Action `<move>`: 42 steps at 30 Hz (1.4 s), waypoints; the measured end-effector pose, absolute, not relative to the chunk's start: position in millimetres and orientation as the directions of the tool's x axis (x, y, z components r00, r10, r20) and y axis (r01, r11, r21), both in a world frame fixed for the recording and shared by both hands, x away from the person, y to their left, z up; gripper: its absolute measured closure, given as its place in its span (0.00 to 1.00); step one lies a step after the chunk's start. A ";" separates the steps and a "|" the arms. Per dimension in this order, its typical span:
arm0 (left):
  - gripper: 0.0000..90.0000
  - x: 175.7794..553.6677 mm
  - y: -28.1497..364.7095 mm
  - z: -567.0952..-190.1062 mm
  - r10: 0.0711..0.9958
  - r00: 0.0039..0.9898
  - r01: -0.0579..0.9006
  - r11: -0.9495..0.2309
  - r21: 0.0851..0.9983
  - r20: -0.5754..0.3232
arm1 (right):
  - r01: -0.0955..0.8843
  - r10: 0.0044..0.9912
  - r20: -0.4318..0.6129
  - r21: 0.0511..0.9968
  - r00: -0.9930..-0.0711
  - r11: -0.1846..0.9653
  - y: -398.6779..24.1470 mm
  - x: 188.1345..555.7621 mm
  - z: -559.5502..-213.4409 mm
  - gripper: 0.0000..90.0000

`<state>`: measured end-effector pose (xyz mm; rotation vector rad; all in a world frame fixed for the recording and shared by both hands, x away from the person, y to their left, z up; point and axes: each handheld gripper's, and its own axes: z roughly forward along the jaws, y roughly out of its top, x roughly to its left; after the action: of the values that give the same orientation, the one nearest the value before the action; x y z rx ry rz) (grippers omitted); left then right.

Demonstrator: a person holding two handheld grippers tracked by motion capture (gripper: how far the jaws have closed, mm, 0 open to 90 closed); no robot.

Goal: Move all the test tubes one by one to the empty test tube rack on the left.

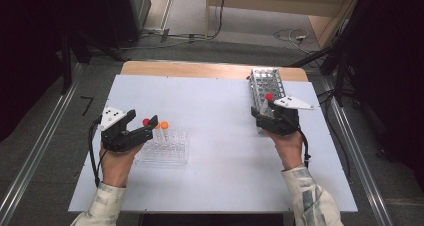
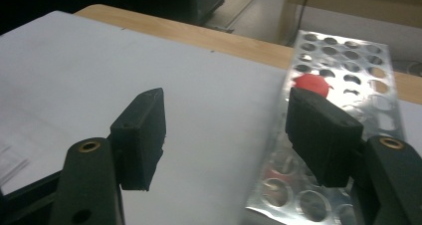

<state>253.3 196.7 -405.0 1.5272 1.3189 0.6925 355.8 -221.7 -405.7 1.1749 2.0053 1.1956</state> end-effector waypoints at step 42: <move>0.26 253.6 192.4 -406.4 0.952 0.259 0.405 0.046 0.913 -0.163 | 0.402 0.935 -0.039 0.896 -0.351 0.188 -231.8 396.3 -415.1 0.79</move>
<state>253.6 192.4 -406.4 1.5352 1.3126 0.6900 396.3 -231.8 -415.1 1.2523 1.8554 1.1195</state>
